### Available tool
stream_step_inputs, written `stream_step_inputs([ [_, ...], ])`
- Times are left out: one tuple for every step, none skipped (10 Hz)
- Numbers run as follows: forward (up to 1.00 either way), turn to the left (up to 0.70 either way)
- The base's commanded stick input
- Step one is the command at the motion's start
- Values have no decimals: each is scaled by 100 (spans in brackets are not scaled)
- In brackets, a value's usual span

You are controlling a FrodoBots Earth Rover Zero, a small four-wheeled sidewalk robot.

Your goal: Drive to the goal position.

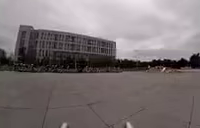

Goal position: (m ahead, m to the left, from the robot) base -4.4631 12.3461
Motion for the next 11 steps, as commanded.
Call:
stream_step_inputs([
  [0, 70],
  [0, 70],
  [0, 70],
  [0, 70],
  [0, 70],
  [0, 70],
  [0, 70],
  [0, 70],
  [0, 70],
  [0, 70],
  [0, 70],
])
